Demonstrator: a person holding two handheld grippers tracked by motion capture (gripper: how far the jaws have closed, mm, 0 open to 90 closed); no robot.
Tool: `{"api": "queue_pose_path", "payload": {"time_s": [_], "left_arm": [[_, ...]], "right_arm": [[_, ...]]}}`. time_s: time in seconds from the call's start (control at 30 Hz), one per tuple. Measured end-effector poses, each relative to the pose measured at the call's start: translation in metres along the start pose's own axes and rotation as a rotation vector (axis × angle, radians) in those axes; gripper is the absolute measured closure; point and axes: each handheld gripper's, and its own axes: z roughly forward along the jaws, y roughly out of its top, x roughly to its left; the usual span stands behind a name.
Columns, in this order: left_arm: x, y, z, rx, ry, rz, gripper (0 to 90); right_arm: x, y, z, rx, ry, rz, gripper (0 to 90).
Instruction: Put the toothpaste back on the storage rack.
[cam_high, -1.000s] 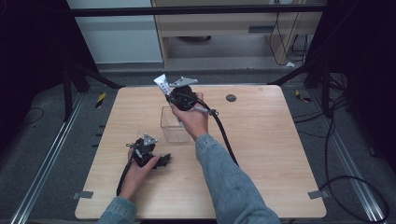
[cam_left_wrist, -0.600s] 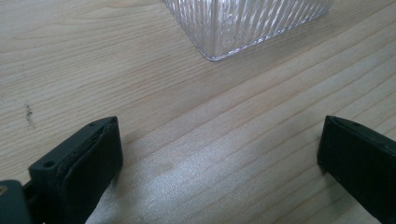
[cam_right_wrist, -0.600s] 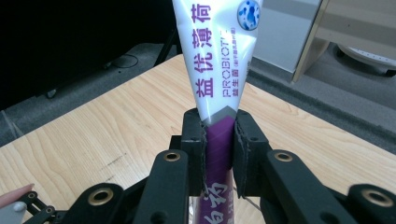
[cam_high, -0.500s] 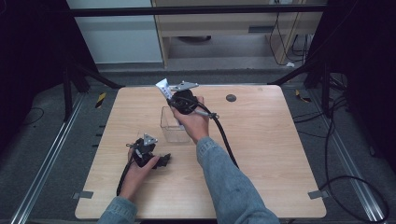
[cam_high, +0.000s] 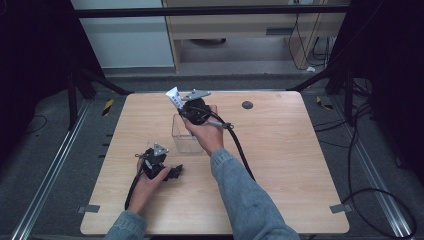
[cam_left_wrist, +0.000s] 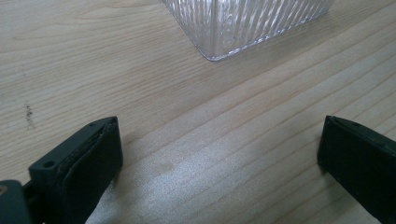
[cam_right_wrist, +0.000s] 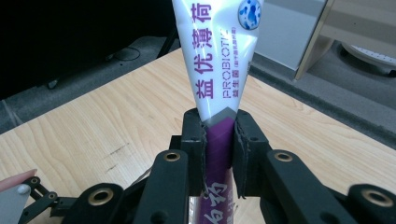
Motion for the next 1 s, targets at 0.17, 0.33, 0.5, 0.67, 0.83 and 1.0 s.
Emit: {"api": "queue_pose_path", "payload": {"time_s": [0.17,0.33,0.5,0.67,0.83,1.0], "left_arm": [[0.0,0.0,0.0,-0.001,0.0,0.0,0.0],[0.0,0.0,0.0,0.0,0.0,0.0,0.0],[0.0,0.0,0.0,0.0,0.0,0.0,0.0],[0.0,0.0,0.0,0.0,0.0,0.0,0.0],[0.0,0.0,0.0,0.0,0.0,0.0,0.0],[0.0,0.0,0.0,0.0,0.001,0.001,0.0]], "right_arm": [[0.001,-0.005,0.002,0.014,0.006,-0.002,76.8],[0.001,-0.009,0.003,0.028,0.003,-0.008,76.8],[0.001,-0.011,0.004,0.034,0.006,-0.008,76.8],[0.002,-0.012,0.004,0.044,0.01,-0.019,76.8],[0.003,-0.013,0.004,0.052,0.013,-0.029,76.8],[0.004,-0.016,0.004,0.073,0.016,-0.038,76.8]]}}
